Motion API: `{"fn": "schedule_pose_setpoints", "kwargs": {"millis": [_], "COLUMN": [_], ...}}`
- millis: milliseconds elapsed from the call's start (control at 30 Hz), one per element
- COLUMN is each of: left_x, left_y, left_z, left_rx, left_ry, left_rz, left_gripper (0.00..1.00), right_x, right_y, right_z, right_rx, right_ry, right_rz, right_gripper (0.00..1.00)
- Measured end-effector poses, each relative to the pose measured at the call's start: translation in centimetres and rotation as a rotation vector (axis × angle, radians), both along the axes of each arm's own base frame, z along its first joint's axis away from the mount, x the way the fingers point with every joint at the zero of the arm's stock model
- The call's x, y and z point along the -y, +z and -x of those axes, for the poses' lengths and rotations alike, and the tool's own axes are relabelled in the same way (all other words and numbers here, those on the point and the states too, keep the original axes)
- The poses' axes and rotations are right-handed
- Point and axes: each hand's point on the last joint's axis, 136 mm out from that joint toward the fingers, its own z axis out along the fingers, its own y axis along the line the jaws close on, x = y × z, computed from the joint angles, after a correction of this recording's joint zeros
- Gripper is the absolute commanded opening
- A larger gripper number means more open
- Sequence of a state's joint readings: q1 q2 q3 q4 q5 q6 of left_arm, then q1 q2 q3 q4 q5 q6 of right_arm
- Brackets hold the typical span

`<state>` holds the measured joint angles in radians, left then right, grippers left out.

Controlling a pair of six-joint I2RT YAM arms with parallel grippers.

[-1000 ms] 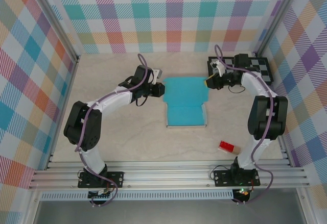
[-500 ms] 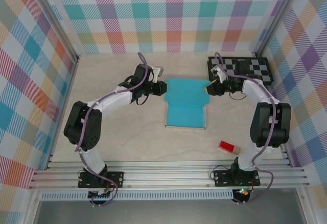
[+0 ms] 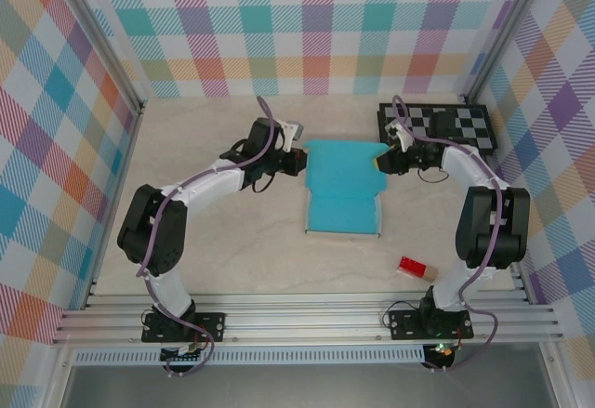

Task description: Fold the paper box

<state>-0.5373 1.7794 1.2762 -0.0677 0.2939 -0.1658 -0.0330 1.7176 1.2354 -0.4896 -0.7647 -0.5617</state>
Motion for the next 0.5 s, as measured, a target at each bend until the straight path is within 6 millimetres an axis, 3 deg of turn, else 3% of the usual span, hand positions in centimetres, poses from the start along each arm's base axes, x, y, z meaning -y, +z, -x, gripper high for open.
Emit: {"fn": "schedule_pose_setpoints", "kwargs": {"millis": [233, 500], "left_x": [-1.4, -2.3], "left_y": [-1.3, -1.5], "left_z": [-0.5, -0.2], "left_rx": [0.026, 0.051], "left_ry": [0.064, 0.073], "left_rz": [-0.079, -0.122], "left_gripper": [0.00, 0.00], "right_x": [1.4, 2.6], "right_y": [-0.4, 0.6], "right_z": [-0.5, -0.9], "right_rx": [-0.009, 0.010], "right_ry": [-0.086, -0.124], "right_rz": [0.020, -0.013], "right_gripper": [0.41, 0.37]}}
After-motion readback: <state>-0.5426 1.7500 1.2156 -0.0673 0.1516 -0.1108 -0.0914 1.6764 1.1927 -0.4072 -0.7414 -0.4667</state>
